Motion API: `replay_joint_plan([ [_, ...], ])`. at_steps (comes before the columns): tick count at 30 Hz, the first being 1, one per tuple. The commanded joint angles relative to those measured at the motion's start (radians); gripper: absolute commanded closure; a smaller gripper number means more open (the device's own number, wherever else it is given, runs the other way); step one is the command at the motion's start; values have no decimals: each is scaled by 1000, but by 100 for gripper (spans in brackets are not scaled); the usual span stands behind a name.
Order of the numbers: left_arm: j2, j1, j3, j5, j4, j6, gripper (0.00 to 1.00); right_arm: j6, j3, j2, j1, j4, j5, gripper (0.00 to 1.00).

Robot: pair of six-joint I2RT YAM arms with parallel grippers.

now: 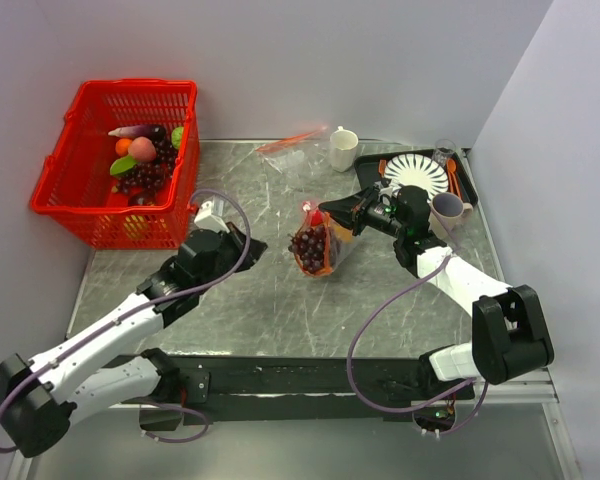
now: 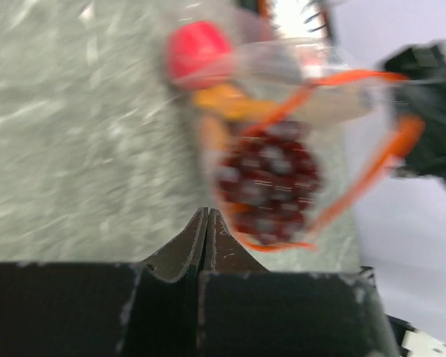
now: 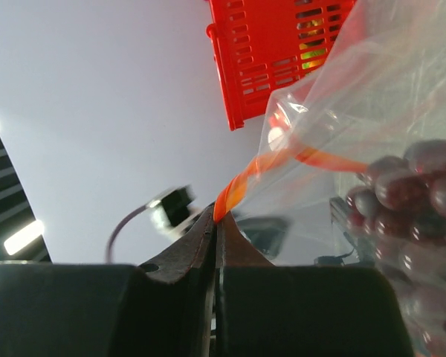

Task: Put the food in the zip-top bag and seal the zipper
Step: Place the fake fruit in the zipper food storage bag.

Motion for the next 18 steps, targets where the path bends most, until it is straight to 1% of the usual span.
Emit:
replay_joint_plan([
  [1, 36, 65, -42, 184, 147, -26, 99, -5, 35, -9, -7, 59, -8, 95],
  [2, 49, 65, -35, 235, 160, -18, 99, -5, 35, -7, -7, 59, -8, 95],
  [6, 124, 62, -11, 335, 199, -29, 99, -1, 32, -1, -6, 63, -2, 95],
  [8, 152, 55, -28, 367, 287, -63, 99, -1, 39, 4, -7, 65, -6, 95],
  [11, 253, 20, 2, 375, 344, -74, 99, -2, 50, 5, -7, 56, -5, 95],
  [15, 453, -17, 88, 378, 417, -74, 99, -12, 63, -10, -4, 31, -6, 95],
  [16, 490, -17, 143, 376, 424, -71, 99, -12, 63, -13, -6, 27, -3, 95],
  [17, 564, -20, 180, 364, 389, -55, 99, -15, 63, -16, -6, 21, -2, 95],
  [18, 595, -20, 215, 358, 379, -52, 99, -16, 61, -24, -6, 17, -2, 95],
])
